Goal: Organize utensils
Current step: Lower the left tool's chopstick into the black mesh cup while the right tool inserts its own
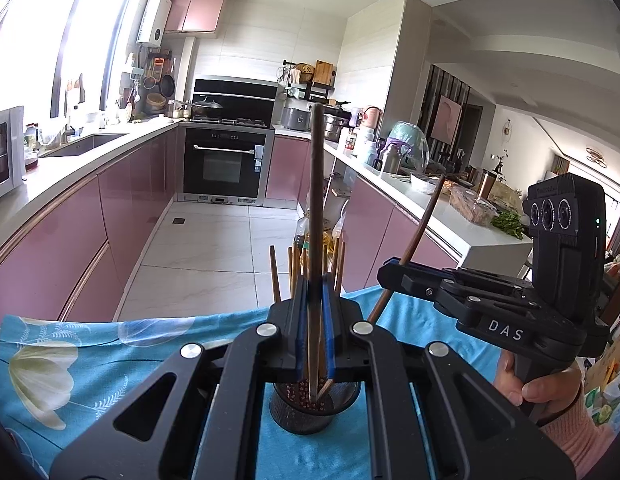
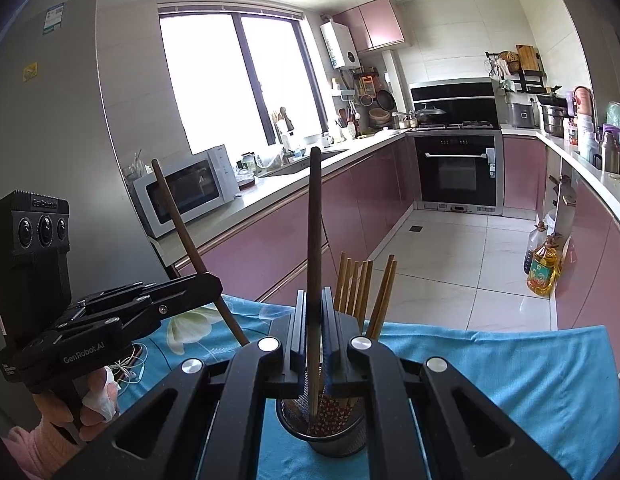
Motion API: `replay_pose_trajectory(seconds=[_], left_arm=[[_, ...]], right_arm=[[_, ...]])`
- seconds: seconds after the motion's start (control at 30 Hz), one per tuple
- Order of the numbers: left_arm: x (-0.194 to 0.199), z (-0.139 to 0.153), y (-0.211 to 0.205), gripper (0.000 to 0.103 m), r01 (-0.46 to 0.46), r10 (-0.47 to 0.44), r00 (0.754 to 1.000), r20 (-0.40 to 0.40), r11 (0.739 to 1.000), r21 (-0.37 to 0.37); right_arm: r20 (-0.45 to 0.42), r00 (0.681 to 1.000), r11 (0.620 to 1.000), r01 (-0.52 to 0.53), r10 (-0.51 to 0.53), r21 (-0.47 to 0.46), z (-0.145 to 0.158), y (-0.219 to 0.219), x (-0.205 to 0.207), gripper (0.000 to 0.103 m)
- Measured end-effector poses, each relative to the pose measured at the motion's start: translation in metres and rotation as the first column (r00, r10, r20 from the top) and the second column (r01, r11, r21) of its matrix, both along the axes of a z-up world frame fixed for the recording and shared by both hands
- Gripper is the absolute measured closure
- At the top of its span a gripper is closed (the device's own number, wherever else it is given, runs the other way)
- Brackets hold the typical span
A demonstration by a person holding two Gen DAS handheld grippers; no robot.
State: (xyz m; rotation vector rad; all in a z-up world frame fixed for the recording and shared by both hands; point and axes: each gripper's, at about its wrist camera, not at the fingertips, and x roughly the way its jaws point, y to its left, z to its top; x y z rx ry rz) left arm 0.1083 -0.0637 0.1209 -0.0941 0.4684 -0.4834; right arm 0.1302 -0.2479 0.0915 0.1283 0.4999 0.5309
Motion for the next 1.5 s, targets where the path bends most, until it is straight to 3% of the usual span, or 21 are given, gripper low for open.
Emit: replay_pose_trajectory(seconds=[1.5], left_arm=[[0.024,-0.026,-0.003,0.095,0.008,-0.004,0.997,-0.08,0.999,0.042]], right_arm=[[-0.072,0.997,0.999,-0.021,0.018,-0.034,-0.022,0.008,0.014,0.097]])
